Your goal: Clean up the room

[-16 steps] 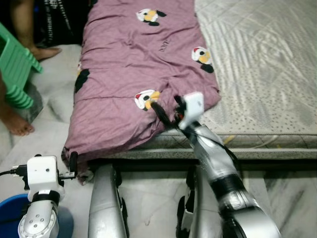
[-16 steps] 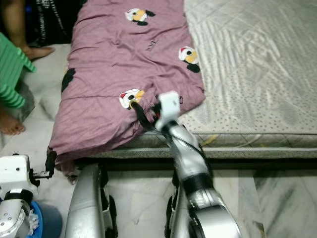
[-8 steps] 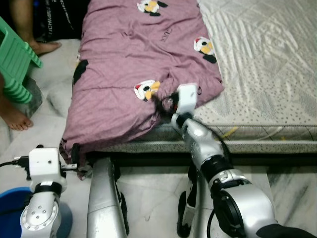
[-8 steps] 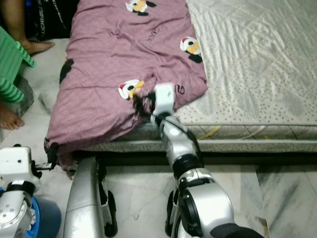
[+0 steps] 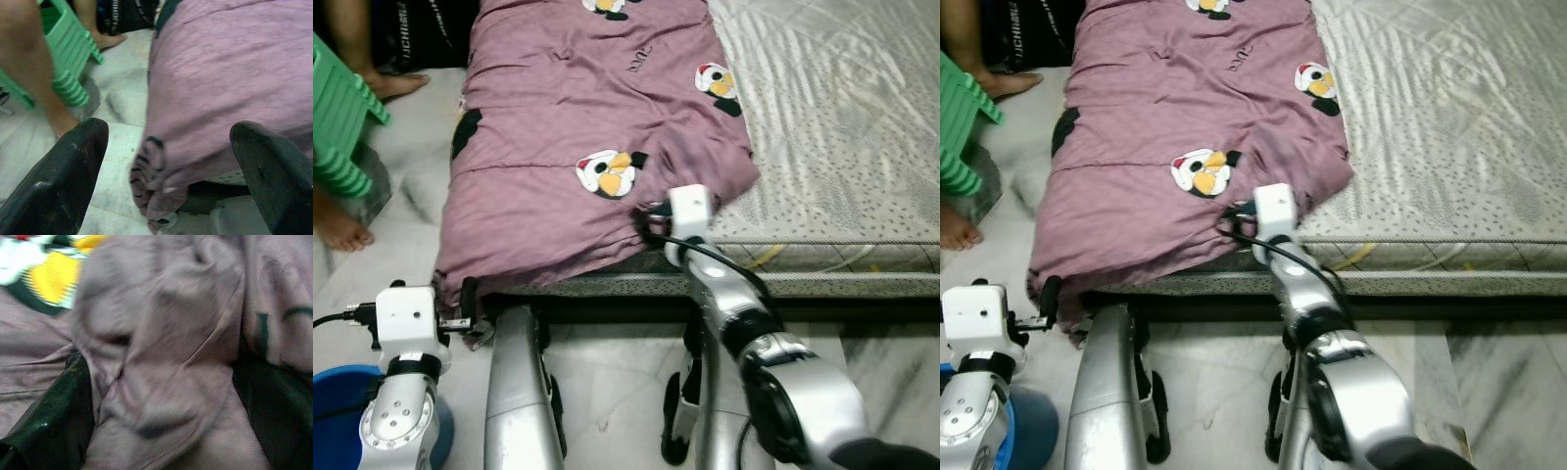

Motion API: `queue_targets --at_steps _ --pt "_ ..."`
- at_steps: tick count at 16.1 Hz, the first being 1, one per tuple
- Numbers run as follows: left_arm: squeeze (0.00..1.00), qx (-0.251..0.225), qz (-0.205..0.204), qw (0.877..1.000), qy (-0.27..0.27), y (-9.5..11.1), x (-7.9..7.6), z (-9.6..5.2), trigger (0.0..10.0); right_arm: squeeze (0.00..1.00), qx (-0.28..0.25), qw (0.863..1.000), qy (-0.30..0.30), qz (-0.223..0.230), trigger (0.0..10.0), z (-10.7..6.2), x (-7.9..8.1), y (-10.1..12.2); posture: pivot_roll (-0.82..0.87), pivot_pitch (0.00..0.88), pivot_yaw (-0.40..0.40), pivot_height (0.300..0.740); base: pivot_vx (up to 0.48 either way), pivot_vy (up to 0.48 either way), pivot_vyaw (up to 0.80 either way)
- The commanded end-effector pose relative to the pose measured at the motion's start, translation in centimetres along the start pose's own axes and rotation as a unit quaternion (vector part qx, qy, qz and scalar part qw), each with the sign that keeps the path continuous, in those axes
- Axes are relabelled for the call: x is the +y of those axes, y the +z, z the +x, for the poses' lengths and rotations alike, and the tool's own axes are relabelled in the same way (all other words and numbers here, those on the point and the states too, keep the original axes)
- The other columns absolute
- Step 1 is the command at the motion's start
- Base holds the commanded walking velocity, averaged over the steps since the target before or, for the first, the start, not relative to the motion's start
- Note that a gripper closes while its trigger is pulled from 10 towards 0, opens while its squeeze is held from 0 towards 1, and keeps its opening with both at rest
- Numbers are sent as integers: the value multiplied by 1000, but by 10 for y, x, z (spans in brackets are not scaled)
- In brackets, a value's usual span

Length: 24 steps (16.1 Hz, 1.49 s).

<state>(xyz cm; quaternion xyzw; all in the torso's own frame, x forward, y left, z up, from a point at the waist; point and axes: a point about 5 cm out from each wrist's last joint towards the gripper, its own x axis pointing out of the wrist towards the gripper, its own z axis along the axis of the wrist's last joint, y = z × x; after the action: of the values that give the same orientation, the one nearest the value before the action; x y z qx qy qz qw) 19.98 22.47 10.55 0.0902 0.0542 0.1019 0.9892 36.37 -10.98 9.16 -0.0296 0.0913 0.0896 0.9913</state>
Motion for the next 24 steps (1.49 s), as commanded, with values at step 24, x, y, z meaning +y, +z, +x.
queue_targets --at_steps 24 --pt "0 -25 -64 995 -75 10 -45 32 10000 0 -3 998 47 42 10000 -43 -13 17 15 235 -19 521 0 0 0"
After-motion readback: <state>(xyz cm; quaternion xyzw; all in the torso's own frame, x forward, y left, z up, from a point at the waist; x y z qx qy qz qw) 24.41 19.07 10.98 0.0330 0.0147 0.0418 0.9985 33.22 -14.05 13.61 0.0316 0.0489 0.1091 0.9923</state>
